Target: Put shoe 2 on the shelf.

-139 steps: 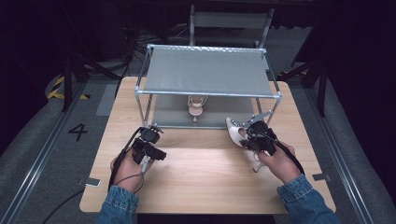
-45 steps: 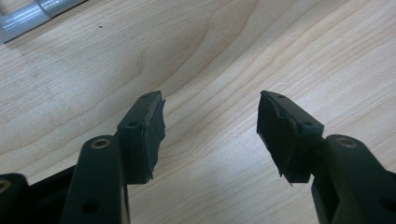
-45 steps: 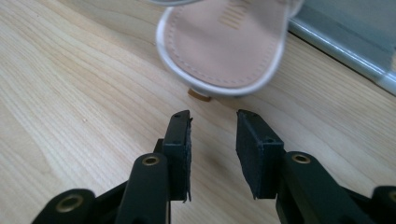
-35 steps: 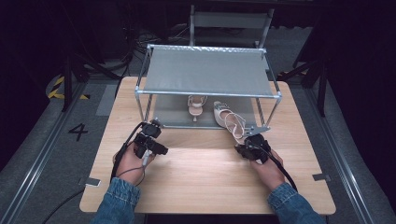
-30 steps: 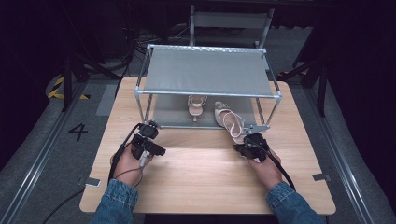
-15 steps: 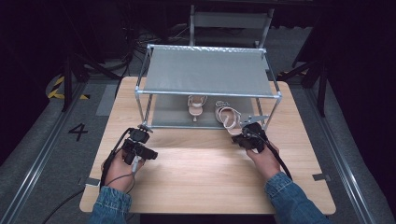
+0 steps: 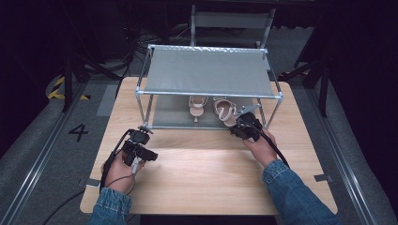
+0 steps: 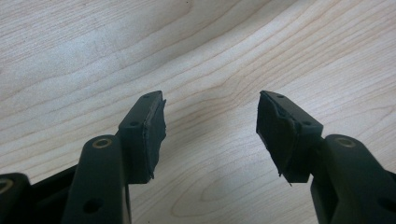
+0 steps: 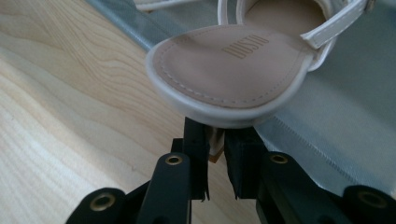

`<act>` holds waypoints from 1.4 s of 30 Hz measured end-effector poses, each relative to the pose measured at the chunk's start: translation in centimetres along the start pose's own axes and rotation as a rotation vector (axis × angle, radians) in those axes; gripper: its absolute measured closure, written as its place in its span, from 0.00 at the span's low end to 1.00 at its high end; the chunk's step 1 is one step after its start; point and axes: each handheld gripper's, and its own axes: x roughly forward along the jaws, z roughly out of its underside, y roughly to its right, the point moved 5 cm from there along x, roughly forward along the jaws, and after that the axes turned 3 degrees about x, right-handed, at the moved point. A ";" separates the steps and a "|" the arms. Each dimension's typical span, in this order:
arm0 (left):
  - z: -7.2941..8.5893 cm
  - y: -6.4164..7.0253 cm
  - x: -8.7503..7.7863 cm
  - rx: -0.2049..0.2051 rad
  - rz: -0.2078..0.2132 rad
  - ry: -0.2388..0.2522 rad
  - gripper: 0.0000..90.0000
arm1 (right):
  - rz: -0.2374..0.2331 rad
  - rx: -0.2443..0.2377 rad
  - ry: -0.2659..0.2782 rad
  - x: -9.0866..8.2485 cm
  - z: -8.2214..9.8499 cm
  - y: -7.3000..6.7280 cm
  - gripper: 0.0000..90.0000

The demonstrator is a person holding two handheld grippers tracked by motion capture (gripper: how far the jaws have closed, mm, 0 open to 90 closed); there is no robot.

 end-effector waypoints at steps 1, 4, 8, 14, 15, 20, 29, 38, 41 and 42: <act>0.0 0.0 0.0 0.000 0.000 0.001 0.48 | -0.007 0.000 -0.001 0.4 -0.5 -0.1 0.88; 0.0 0.1 0.0 0.002 0.000 0.000 0.48 | -0.007 -0.001 0.000 0.9 -0.9 -0.1 0.88; 0.0 0.0 0.0 0.005 0.000 0.000 0.48 | -0.006 -0.003 0.004 1.9 -1.8 -0.1 0.88; -0.2 0.0 0.2 0.008 0.003 0.001 0.48 | -0.012 0.011 -0.001 3.2 -2.8 -0.2 0.88; -0.2 0.0 0.2 0.008 0.003 0.001 0.48 | -0.012 0.011 -0.001 3.2 -2.8 -0.2 0.88; -0.5 0.1 0.3 0.011 0.010 0.004 0.48 | -0.005 0.009 -0.003 4.5 -3.4 -0.6 0.88; -1.2 0.2 0.4 0.024 0.025 0.010 0.48 | -0.004 0.061 0.004 5.8 -3.6 -0.6 0.88; -1.7 0.5 0.8 0.028 0.039 0.003 0.48 | 0.008 0.079 0.018 6.1 -3.8 -1.3 0.88; -1.6 0.4 0.7 0.023 0.038 0.003 0.48 | 0.008 0.063 0.014 6.4 -4.2 -1.8 0.89; -1.6 0.4 0.7 0.023 0.038 0.003 0.48 | 0.008 0.063 0.014 6.4 -4.2 -1.8 0.89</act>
